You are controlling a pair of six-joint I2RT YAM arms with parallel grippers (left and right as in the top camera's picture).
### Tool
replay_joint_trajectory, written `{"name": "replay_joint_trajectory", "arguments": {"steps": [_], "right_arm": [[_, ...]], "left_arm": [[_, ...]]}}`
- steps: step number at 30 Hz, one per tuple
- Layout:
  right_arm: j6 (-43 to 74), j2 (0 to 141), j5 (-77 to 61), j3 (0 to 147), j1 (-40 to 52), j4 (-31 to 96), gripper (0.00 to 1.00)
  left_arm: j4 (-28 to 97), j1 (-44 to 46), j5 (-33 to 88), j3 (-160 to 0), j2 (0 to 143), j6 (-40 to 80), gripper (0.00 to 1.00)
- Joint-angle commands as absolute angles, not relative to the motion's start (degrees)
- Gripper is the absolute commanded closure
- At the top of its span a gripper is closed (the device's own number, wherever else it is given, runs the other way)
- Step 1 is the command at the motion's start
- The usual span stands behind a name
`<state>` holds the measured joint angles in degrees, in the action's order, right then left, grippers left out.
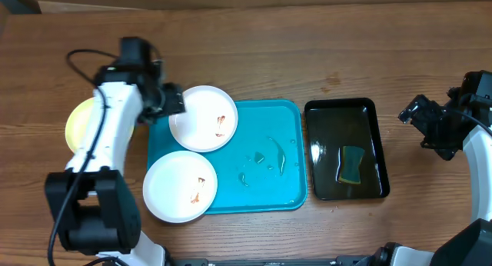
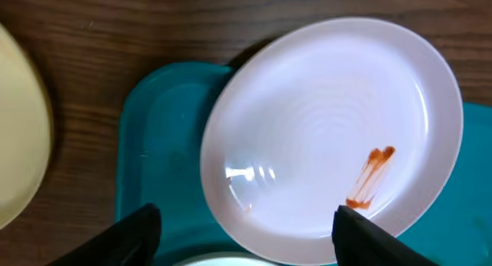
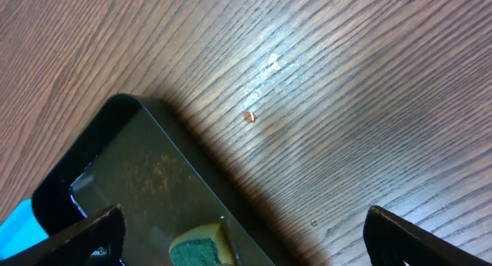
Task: Clean dirty plates on tray and stack at the side
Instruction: 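Move the left gripper to the upper white plate and grasp its rim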
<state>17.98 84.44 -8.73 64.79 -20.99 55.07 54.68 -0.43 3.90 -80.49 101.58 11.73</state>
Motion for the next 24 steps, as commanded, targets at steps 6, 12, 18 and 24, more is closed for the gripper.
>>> {"name": "replay_joint_trajectory", "arguments": {"steps": [6,12,18,24], "right_arm": [[18.17,84.01,-8.43,65.65,-21.12,54.7,0.0],[18.17,84.01,-8.43,65.65,-21.12,54.7,0.0],[18.17,84.01,-8.43,65.65,-21.12,54.7,0.0],[18.17,84.01,-8.43,65.65,-21.12,54.7,0.0]], "left_arm": [[52.14,4.73,-7.86,-76.53,100.01,10.24,0.22],[52.49,4.14,-2.13,-76.34,100.01,7.2,0.22],[48.18,3.62,-2.74,-72.75,100.03,7.25,0.24],[42.41,3.62,-1.67,-67.83,100.03,7.25,0.27]]}}
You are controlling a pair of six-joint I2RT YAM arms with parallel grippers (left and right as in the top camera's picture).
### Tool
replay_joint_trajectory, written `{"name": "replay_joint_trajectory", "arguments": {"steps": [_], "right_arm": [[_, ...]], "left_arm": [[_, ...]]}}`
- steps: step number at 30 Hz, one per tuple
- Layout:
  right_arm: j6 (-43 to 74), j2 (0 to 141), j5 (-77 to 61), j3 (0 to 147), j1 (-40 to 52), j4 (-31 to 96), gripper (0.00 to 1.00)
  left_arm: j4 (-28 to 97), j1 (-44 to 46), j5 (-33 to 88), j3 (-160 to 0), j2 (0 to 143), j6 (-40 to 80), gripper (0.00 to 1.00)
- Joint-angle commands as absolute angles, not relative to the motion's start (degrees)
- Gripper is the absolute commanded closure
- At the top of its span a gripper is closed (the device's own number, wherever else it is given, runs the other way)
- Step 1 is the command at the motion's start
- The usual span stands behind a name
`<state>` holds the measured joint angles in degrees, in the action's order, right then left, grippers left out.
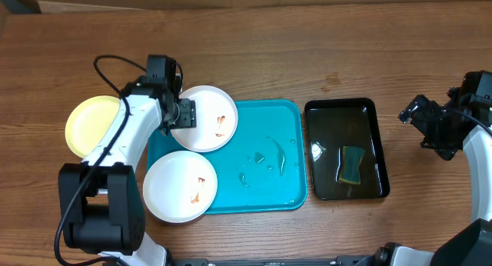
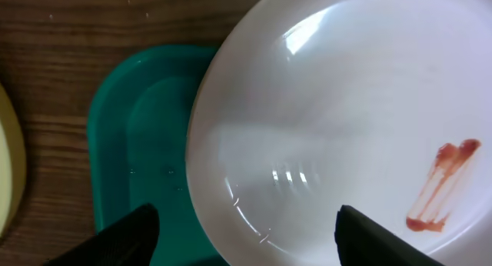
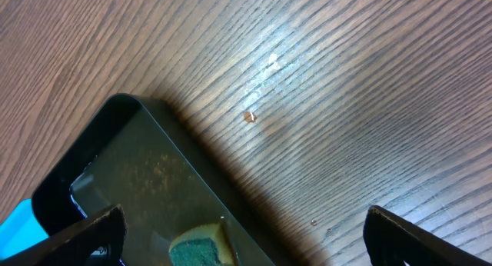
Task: Clean dirty plates on tray and stack at the side
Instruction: 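Move the left gripper to the upper white plate and grasp its rim, then slide the white plate right across the teal tray with the left gripper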
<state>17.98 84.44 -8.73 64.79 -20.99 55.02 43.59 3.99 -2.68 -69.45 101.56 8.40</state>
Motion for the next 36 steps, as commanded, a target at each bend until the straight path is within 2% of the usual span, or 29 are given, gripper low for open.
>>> {"name": "replay_joint_trajectory", "arguments": {"steps": [1,9,14,21,29,34,36], "right_arm": [[18.17,84.01,-8.43,65.65,-21.12,54.7,0.0],[18.17,84.01,-8.43,65.65,-21.12,54.7,0.0],[18.17,84.01,-8.43,65.65,-21.12,54.7,0.0],[18.17,84.01,-8.43,65.65,-21.12,54.7,0.0],[18.17,84.01,-8.43,65.65,-21.12,54.7,0.0],[18.17,84.01,-8.43,65.65,-21.12,54.7,0.0],[18.17,84.01,-8.43,65.65,-21.12,54.7,0.0]], "left_arm": [[41.8,3.62,-1.83,-67.29,100.03,7.22,0.27],[36.58,3.77,-0.34,-63.61,100.03,7.31,0.3],[35.9,3.77,12.01,-63.53,100.03,7.29,0.38],[37.76,4.95,26.85,-63.51,100.03,7.29,0.39],[41.63,10.35,27.0,-63.46,100.03,7.27,0.38],[42.02,12.82,25.91,-63.55,99.94,7.84,0.46],[41.98,12.32,25.3,-64.03,99.94,9.47,0.47]]}}
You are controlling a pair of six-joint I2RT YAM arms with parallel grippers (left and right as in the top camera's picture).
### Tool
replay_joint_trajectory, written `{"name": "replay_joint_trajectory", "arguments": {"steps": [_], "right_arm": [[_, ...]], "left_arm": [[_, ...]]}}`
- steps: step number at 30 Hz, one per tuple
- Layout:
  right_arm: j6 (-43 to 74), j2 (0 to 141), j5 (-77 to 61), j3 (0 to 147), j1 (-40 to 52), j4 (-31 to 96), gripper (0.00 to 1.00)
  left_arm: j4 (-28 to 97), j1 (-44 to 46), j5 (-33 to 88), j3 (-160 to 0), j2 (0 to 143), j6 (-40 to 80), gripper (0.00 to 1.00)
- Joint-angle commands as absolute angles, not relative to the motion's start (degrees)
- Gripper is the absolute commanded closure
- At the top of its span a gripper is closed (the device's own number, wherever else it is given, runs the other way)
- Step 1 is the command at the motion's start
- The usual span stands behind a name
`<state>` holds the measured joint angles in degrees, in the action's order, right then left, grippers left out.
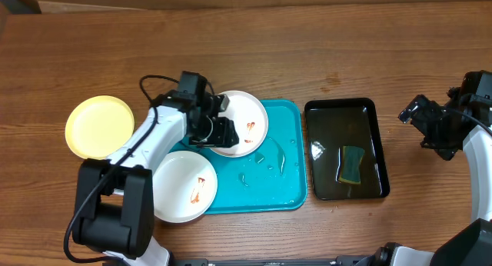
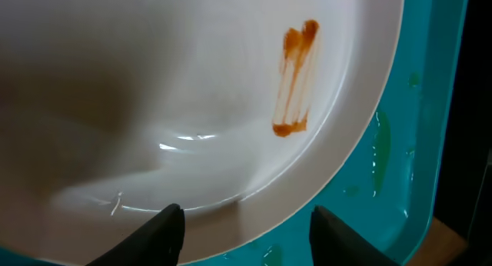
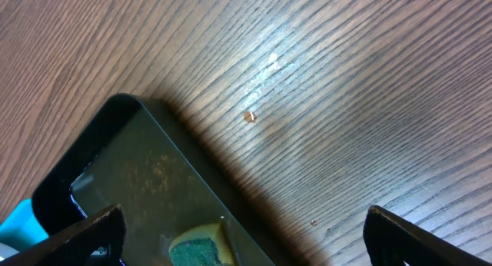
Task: Clean dirty plates on tray and stack at the side
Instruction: 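Slide the white plate right across the teal tray with the left gripper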
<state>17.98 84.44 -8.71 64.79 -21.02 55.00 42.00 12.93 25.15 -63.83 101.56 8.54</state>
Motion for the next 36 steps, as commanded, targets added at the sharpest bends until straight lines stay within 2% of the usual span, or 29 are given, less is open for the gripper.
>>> {"name": "replay_joint_trajectory", "arguments": {"steps": [1,8,12,17,25,30,33,36], "right_arm": [[18.17,84.01,-8.43,65.65,-21.12,54.7,0.0],[18.17,84.01,-8.43,65.65,-21.12,54.7,0.0],[18.17,84.01,-8.43,65.65,-21.12,54.7,0.0],[18.17,84.01,-8.43,65.65,-21.12,54.7,0.0],[18.17,84.01,-8.43,65.65,-21.12,54.7,0.0],[18.17,84.01,-8.43,65.65,-21.12,54.7,0.0],[18.17,84.01,-8.43,65.65,-21.12,54.7,0.0],[18.17,84.01,-8.43,65.65,-21.12,54.7,0.0]], "left_arm": [[41.98,11.86,24.43,-64.47,99.94,10.09,0.48],[40.91,5.34,18.26,-71.16,99.94,10.94,0.4],[39.99,2.31,16.84,-73.34,99.94,9.78,0.4],[39.62,2.2,7.86,-71.0,101.03,7.29,0.42],[34.81,3.75,14.59,-67.57,104.77,7.75,0.41],[34.7,5.06,14.66,-67.57,106.54,7.68,0.46],[35.2,6.44,14.87,-67.57,107.11,7.68,0.6],[35.4,8.12,14.81,-67.57,107.18,7.66,0.65]]}}
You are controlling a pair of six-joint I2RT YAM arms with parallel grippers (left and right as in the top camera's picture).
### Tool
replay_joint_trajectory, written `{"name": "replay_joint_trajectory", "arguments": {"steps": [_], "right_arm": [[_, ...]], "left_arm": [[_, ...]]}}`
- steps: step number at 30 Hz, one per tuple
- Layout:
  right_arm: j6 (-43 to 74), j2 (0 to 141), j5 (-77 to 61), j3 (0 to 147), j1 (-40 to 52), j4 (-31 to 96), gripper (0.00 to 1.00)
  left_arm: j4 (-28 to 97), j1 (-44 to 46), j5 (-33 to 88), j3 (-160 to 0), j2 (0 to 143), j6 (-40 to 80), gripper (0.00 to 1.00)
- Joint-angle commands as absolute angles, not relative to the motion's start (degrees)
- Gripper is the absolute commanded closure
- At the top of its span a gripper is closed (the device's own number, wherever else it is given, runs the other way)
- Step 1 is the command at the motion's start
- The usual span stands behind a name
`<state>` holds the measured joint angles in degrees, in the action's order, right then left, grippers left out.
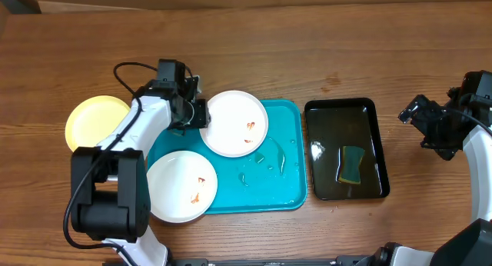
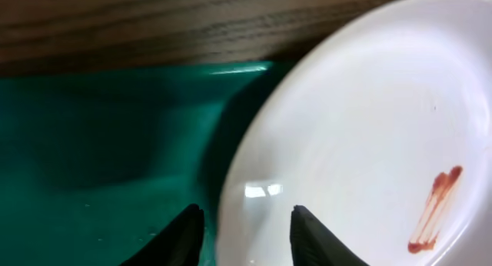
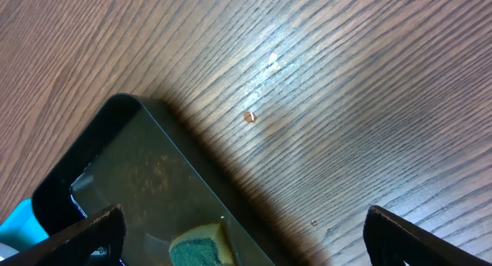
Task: Clean dirty plates on tray and stack at the side
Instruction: 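Slide the white plate right across the teal tray with the left gripper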
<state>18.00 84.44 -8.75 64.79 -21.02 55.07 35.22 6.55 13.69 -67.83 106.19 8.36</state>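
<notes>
A white plate (image 1: 234, 128) with a red smear lies on the top part of the teal tray (image 1: 280, 185); it also shows in the left wrist view as the plate (image 2: 361, 128). My left gripper (image 1: 194, 114) sits at its left rim, open, and in the left wrist view the gripper (image 2: 244, 237) has one finger over the tray and one over the plate. A second smeared white plate (image 1: 178, 187) lies on the tray's lower left corner. My right gripper (image 1: 415, 130) hangs open right of the black tray (image 1: 327, 185).
A yellow plate (image 1: 88, 124) rests on the table left of the teal tray. The black tray holds dark water and a green-and-yellow sponge (image 1: 352, 164), whose corner, the sponge (image 3: 200, 247), shows in the right wrist view. Water drops lie on the teal tray's middle.
My left gripper has moved from over the upper plate's left part back to its left rim, and its jaws are narrower. The plate has not visibly shifted. The right arm is unchanged.
The upper plate first hung over the teal tray's top left corner, with my left gripper wide open at its rim. Later the plate lay further right on the tray with the gripper over it. Now the gripper straddles its left rim. The right arm never moved.
</notes>
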Motion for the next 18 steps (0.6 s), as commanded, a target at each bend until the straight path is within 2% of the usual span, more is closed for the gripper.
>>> {"name": "replay_joint_trajectory", "arguments": {"steps": [1,2,15,18], "right_arm": [[18.17,84.01,-8.43,65.65,-21.12,54.7,0.0],[18.17,84.01,-8.43,65.65,-21.12,54.7,0.0],[18.17,84.01,-8.43,65.65,-21.12,54.7,0.0],[18.17,84.01,-8.43,65.65,-21.12,54.7,0.0]], "left_arm": [[35.51,8.58,14.83,-67.57,107.18,7.68,0.67],[35.79,9.15,14.81,-67.57,107.18,7.68,0.7],[43.68,14.26,11.7,-67.57,107.18,7.66,0.72],[42.54,14.28,10.44,-67.57,107.18,7.73,0.65]]}}
